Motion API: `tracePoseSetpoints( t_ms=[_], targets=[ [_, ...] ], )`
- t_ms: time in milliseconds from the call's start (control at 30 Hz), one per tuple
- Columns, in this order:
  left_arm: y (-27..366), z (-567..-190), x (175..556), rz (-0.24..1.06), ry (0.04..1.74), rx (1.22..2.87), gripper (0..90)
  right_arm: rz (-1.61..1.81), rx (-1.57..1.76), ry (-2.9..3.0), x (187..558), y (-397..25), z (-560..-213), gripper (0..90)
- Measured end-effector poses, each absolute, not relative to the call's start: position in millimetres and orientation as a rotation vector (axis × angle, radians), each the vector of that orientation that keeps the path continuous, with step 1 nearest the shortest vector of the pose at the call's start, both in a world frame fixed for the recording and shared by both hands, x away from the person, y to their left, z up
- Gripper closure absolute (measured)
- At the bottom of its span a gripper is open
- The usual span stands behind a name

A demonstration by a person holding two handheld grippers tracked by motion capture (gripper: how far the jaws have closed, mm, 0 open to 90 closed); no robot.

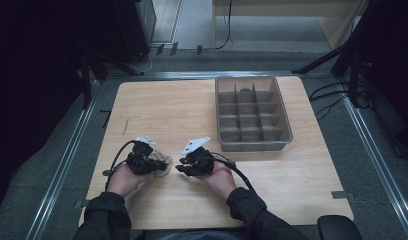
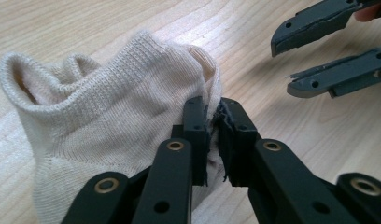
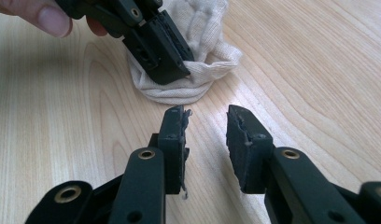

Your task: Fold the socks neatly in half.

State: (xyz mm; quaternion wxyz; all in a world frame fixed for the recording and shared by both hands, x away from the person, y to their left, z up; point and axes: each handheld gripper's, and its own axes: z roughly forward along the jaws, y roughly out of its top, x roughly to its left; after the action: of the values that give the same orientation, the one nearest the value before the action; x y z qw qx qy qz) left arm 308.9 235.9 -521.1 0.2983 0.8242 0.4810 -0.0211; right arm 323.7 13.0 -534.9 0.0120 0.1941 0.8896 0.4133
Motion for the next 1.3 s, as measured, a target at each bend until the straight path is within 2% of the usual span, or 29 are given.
tracePoseSetpoints(
  t_ms=[400, 633, 867, 1000, 1100, 1300],
  targets=[
    [240.8, -510.2, 305.5, -0.066, 1.265, 2.138, 64.2, 1.289, 0.633, 2.758, 328.4, 5.0, -533.4, 67.1],
    [244.2, -493.4, 298.3, 0.011, 1.251, 2.113, 59.3, 1.29, 0.63, 2.76, 329.6, 4.3, -532.8, 68.9],
    [263.0, -480.8, 294.0, 0.079, 1.287, 2.066, 61.6, 1.301, 0.634, 2.765, 329.8, 6.7, -530.7, 72.1],
    [276.2, -479.9, 291.7, 0.101, 1.326, 2.063, 72.3, 1.307, 0.606, 2.768, 329.1, 15.8, -524.6, 78.8],
    [288.9, -481.8, 288.9, 0.11, 1.357, 2.063, 76.8, 1.312, 0.589, 2.774, 329.1, 24.8, -518.7, 79.7],
    [297.9, -489.8, 287.7, 0.099, 1.381, 2.072, 78.2, 1.322, 0.506, 2.777, 328.9, 47.2, -508.9, 79.0]
  ],
)
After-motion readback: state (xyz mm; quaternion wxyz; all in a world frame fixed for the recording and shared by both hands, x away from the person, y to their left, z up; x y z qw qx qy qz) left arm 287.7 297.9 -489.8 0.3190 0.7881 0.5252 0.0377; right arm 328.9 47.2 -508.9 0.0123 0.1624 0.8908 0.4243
